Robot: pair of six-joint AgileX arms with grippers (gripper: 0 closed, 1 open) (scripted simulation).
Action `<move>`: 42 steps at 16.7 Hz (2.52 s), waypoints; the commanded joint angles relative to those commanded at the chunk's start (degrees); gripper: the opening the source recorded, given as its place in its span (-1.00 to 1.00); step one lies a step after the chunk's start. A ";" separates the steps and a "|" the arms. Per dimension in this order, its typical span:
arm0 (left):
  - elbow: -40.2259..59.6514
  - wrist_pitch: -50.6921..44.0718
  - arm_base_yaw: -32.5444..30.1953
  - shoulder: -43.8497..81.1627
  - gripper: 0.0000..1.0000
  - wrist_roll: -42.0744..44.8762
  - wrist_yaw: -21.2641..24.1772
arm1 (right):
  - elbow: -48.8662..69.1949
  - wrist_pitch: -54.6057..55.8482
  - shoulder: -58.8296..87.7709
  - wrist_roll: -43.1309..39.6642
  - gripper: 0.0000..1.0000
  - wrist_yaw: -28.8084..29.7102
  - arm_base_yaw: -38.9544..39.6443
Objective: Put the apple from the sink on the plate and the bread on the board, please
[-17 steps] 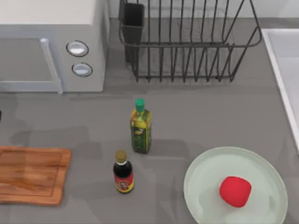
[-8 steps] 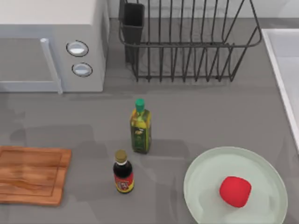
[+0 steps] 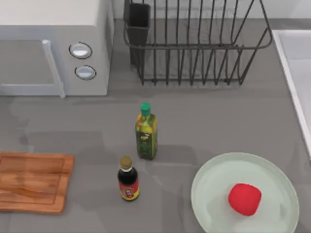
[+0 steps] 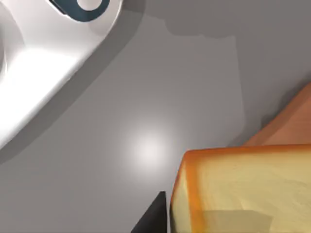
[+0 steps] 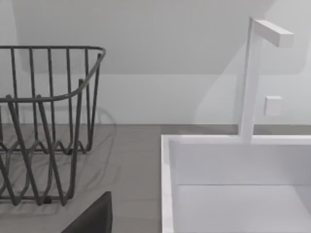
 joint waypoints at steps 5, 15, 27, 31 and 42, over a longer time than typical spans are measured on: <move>-5.28 5.21 -3.76 -5.02 -1.00 20.69 0.03 | 0.00 0.00 0.00 0.00 1.00 0.00 0.00; -24.49 21.55 -14.63 -21.30 -1.00 91.50 -2.88 | 0.00 0.00 0.00 0.00 1.00 0.00 0.00; -48.44 38.10 -23.56 -39.60 -1.00 155.90 -8.64 | 0.00 0.00 0.00 0.00 1.00 0.00 0.00; -50.27 39.28 -24.12 -40.99 -1.00 159.43 -9.11 | 0.00 0.00 0.00 0.00 1.00 0.00 0.00; -51.47 43.68 -23.45 -36.85 -1.00 160.08 -8.96 | 0.00 0.00 0.00 0.00 1.00 0.00 0.00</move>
